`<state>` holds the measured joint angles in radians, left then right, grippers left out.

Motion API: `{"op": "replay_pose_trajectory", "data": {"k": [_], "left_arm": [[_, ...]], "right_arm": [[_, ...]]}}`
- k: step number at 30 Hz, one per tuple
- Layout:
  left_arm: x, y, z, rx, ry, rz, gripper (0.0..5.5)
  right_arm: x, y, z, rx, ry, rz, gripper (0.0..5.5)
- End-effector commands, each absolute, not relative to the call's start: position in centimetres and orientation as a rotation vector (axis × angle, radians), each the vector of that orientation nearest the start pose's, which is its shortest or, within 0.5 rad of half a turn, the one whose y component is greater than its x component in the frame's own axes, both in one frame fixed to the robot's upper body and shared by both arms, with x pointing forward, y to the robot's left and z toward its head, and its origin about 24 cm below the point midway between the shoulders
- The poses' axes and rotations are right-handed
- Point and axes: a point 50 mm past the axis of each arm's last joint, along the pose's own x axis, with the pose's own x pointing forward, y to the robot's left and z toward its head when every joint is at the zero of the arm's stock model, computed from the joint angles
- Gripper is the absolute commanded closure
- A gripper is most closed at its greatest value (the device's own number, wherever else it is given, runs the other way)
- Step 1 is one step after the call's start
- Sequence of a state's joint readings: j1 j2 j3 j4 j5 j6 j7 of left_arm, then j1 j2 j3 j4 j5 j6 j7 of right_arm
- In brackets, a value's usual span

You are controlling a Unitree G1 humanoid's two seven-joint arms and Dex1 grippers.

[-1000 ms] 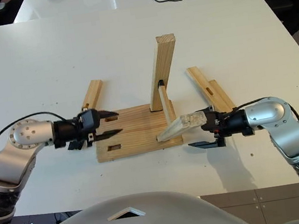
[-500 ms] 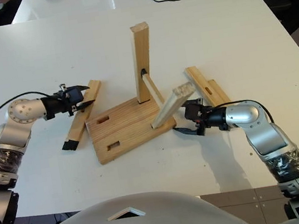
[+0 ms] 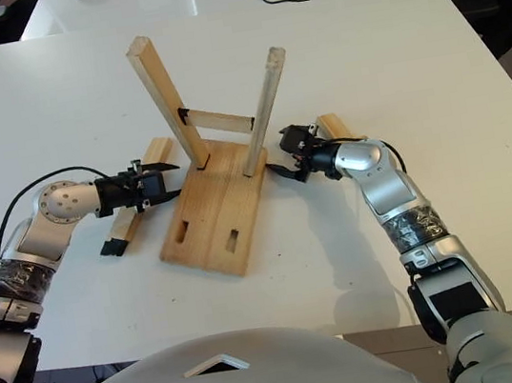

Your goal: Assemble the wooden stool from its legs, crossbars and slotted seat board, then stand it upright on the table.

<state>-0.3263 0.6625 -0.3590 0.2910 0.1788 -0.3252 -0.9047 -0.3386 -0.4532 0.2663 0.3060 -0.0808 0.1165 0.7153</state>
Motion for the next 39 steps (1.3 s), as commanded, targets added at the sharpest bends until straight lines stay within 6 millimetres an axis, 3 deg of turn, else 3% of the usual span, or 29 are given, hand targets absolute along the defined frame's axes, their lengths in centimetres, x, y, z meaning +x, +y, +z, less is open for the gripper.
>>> {"op": "replay_pose_trajectory", "data": {"k": [1, 6, 12, 16, 23, 27, 30, 35, 39], "left_arm": [[26.0, 15.8, 4.4, 0.893, 0.164, -1.279, 3.09], [25.8, 15.2, 4.1, 0.892, 0.167, -1.249, 3.09], [26.3, 15.4, 4.1, 0.89, 0.165, -1.178, 3.09], [26.2, 15.1, 4.0, 0.875, 0.154, -1.158, 3.09], [25.9, 16.2, 3.9, 0.848, 0.164, -1.06, 3.09], [24.9, 17.6, 3.9, 0.796, 0.173, -0.951, 3.09], [24.1, 18.3, 3.8, 0.736, 0.184, -0.87, 3.09], [23.1, 18.8, 3.2, 0.711, 0.212, -0.8, 3.09], [22.9, 18.6, 2.9, 0.726, 0.214, -0.798, 3.09]], "right_arm": [[31.4, -14.9, 4.1, -0.555, 0.311, 0.844, 1.42], [31.6, -15.3, 3.8, -0.581, 0.326, 0.859, 1.42], [28.8, -16.7, 3.4, -0.593, 0.361, 0.937, 1.42], [27.8, -17.3, 4.5, -0.574, 0.34, 0.916, 1.42], [25.9, -21.4, 8.4, -0.497, 0.309, 0.807, 1.42], [25.3, -26.6, 10.8, -0.397, 0.306, 0.629, 1.42], [23.6, -29.9, 10.0, -0.342, 0.404, 0.576, 1.42], [21.5, -32.7, 7.4, -0.298, 0.543, 0.566, 1.42], [21.3, -34.0, 7.1, -0.253, 0.551, 0.538, 1.42]]}}
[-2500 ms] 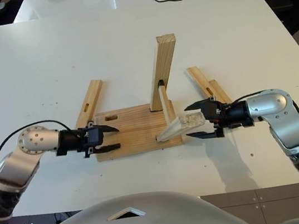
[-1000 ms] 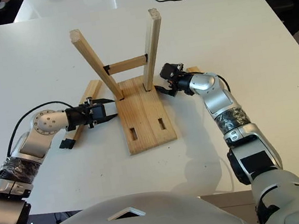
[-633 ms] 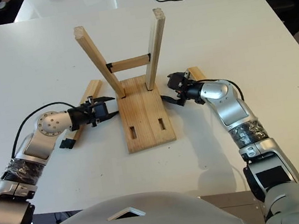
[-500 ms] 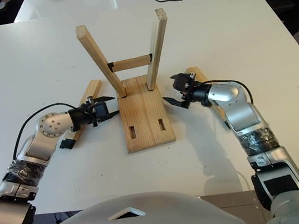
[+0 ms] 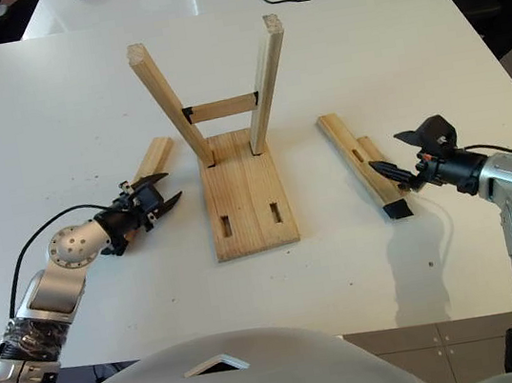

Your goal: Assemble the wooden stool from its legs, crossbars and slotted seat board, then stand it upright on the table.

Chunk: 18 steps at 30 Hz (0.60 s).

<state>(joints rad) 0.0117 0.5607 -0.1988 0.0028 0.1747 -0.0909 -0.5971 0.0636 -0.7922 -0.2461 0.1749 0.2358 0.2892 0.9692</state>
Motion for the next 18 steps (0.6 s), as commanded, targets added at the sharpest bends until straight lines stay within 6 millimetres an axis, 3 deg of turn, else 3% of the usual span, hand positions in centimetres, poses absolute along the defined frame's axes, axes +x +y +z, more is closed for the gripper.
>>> {"op": "replay_pose_trajectory", "data": {"k": [1, 6, 18], "left_arm": [[23.0, 18.5, 2.9, 0.726, 0.212, -0.795, 3.09], [23.0, 17.8, 2.7, 0.707, 0.199, -0.787, 3.09], [22.5, 17.4, 2.3, 0.685, 0.215, -0.802, 3.09]], "right_arm": [[21.4, -34.4, 7.2, -0.234, 0.544, 0.526, 1.42], [21.1, -35.6, 7.2, -0.187, 0.549, 0.51, 1.42], [19.7, -34.5, 5.3, -0.196, 0.636, 0.625, 3.24]]}}
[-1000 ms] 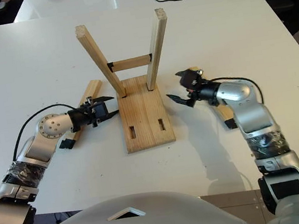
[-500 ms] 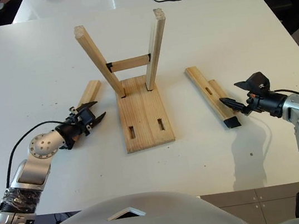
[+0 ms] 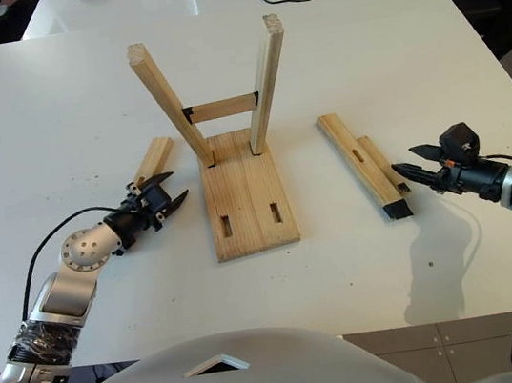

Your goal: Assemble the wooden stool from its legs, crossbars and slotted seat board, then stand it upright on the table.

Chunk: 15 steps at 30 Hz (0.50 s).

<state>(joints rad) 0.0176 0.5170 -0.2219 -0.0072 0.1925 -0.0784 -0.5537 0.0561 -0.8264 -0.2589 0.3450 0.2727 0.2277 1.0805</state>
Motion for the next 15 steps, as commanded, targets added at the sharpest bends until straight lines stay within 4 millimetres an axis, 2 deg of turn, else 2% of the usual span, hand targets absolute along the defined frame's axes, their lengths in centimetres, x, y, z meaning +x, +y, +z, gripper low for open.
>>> {"op": "replay_pose_trajectory", "data": {"k": [1, 8, 15], "left_arm": [[22.5, 17.4, 2.3, 0.685, 0.215, -0.802, 3.09], [22.5, 17.1, 2.0, 0.696, 0.223, -0.809, 3.09], [22.6, 17.0, 1.9, 0.7, 0.226, -0.809, 3.09]], "right_arm": [[19.6, -34.3, 5.2, -0.197, 0.64, 0.633, 3.42], [19.3, -33.8, 4.3, -0.213, 0.673, 0.66, 4.43], [19.1, -33.7, 3.2, -0.247, 0.714, 0.671, 4.43]]}}
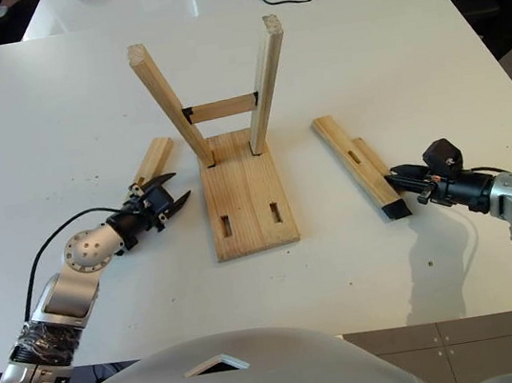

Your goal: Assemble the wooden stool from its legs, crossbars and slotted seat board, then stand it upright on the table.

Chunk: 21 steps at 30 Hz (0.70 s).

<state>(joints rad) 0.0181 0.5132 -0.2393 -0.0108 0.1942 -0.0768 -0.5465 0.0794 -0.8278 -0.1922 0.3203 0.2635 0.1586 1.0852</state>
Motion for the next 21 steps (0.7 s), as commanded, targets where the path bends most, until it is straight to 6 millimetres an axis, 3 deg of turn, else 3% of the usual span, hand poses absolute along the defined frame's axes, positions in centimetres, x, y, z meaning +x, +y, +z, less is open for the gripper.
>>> {"op": "replay_pose_trajectory", "data": {"k": [1, 4, 17, 21], "left_arm": [[22.57, 16.99, 1.86, 0.7, 0.226, -0.809, 3.09], [22.58, 16.98, 1.83, 0.703, 0.227, -0.809, 3.09], [22.4, 17.05, 1.58, 0.715, 0.24, -0.804, 3.09], [22.37, 17.04, 1.58, 0.717, 0.24, -0.803, 3.09]], "right_arm": [[19.09, -33.67, 3.09, -0.249, 0.715, 0.669, 4.43], [19.19, -33.7, 3.08, -0.229, 0.704, 0.662, 4.43], [19.71, -33.45, 3.5, -0.198, 0.67, 0.658, 2.42], [19.74, -33.28, 3.35, -0.208, 0.677, 0.663, 2.25]]}}
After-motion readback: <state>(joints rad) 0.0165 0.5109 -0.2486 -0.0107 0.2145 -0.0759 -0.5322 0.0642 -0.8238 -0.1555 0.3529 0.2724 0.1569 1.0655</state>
